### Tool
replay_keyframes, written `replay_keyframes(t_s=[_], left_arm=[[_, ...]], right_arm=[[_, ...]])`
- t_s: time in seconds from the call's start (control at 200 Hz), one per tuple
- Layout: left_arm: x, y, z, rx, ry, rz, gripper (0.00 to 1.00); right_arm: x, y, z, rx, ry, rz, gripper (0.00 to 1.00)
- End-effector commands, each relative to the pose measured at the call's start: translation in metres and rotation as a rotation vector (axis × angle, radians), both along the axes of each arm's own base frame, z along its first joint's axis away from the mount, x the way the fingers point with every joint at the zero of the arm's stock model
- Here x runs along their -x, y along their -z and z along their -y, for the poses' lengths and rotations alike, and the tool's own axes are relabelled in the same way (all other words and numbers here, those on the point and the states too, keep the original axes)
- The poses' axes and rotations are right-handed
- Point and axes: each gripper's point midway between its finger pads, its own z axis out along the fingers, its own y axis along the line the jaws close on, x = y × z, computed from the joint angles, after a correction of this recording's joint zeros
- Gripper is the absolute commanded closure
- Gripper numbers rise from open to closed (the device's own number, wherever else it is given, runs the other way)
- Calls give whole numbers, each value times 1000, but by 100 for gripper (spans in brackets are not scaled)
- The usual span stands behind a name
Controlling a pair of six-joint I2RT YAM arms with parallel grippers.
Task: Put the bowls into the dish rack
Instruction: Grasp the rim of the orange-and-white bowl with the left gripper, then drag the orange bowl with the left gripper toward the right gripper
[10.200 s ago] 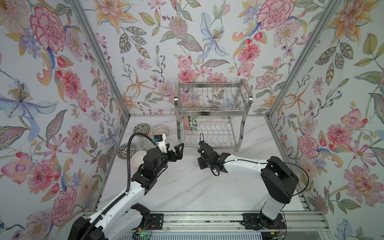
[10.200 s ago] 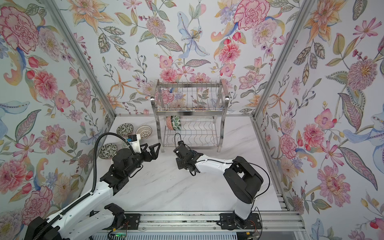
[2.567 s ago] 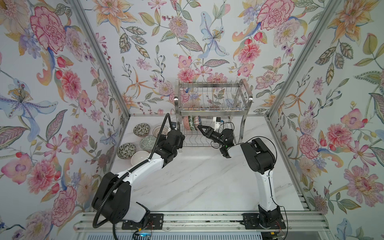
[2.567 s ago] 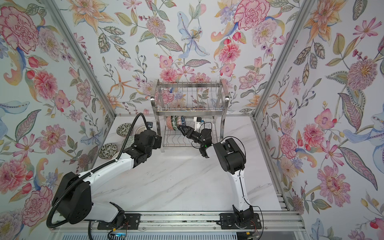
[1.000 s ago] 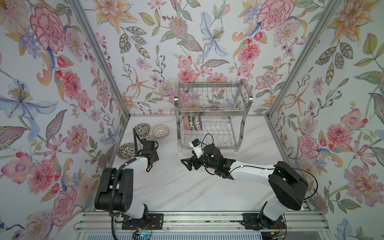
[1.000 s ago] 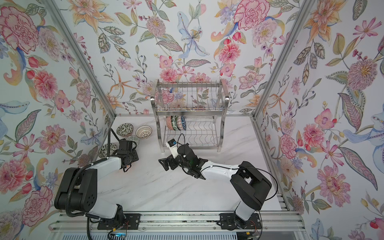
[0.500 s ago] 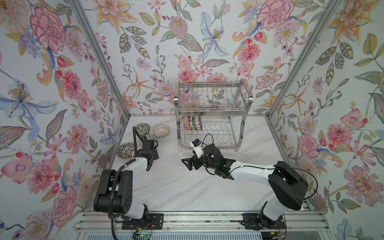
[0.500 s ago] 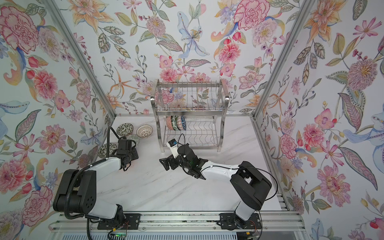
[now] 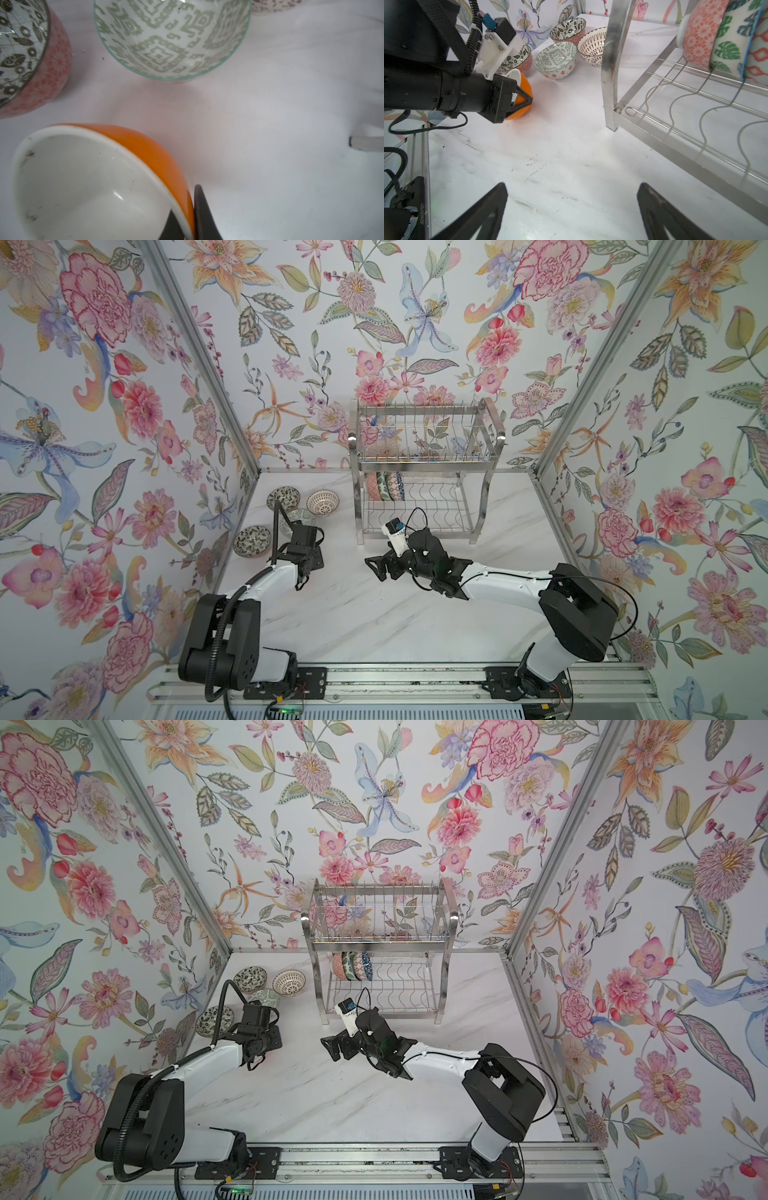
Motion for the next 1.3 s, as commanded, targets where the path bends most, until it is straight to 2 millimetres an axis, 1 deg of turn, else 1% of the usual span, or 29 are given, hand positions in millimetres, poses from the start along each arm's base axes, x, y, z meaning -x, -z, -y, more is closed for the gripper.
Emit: replay_keyframes(t_s=[0.0, 0.075, 0.155, 0.225, 0.335, 0.425, 0.46, 0.465, 0.53, 0.6, 0.615, 0.626, 0.641, 0.756, 0.881, 1.011, 1.141, 1.211, 1.296], left_arm=[[9, -15, 15, -51, 39, -7, 100], [14, -20, 31, -75, 89, -14, 100], [19, -25, 49, -99, 139, -17, 100], [22, -28, 65, -103, 180, -15, 100], [27, -34, 98, -97, 257, -4, 100], [31, -37, 133, -85, 338, 10, 100], [32, -38, 147, -83, 370, 13, 100], [32, -38, 149, -84, 374, 14, 100], [34, -38, 177, -76, 439, 16, 100], [35, -36, 204, -90, 498, 4, 100], [35, -39, 209, -91, 510, 12, 100], [35, -33, 212, -107, 518, -4, 100], [36, -31, 218, -114, 530, -9, 100], [36, -29, 259, -148, 617, -8, 100], [39, -26, 298, -177, 694, -16, 100], [41, -23, 330, -190, 758, -25, 100], [41, -20, 348, -198, 797, -36, 100], [42, -19, 357, -201, 823, -35, 100], [43, -18, 363, -202, 840, -42, 100]], right_arm=[[-8, -13, 23, 17, 64, 29, 1], [-12, -18, 38, 26, 101, 36, 1], [-20, -23, 59, 41, 160, 38, 1], [-26, -28, 81, 52, 219, 42, 1], [-34, -36, 120, 57, 332, 46, 1], [-39, -43, 154, 45, 419, 35, 1], [-38, -45, 160, 43, 426, 28, 1], [-41, -45, 168, 45, 447, 25, 1], [-44, -49, 190, 49, 500, 18, 1], [-44, -54, 207, 45, 542, 21, 1], [-44, -57, 211, 41, 553, 26, 1], [-44, -57, 214, 42, 561, 25, 1], [-43, -58, 217, 40, 568, 28, 1], [-42, -70, 244, 23, 640, 27, 1], [-42, -72, 263, 25, 694, -9, 1], [-41, -78, 279, 10, 739, -4, 1], [-41, -84, 287, 1, 760, 4, 1], [-41, -83, 287, 3, 751, -3, 1], [-41, -80, 286, 4, 743, -14, 1]])
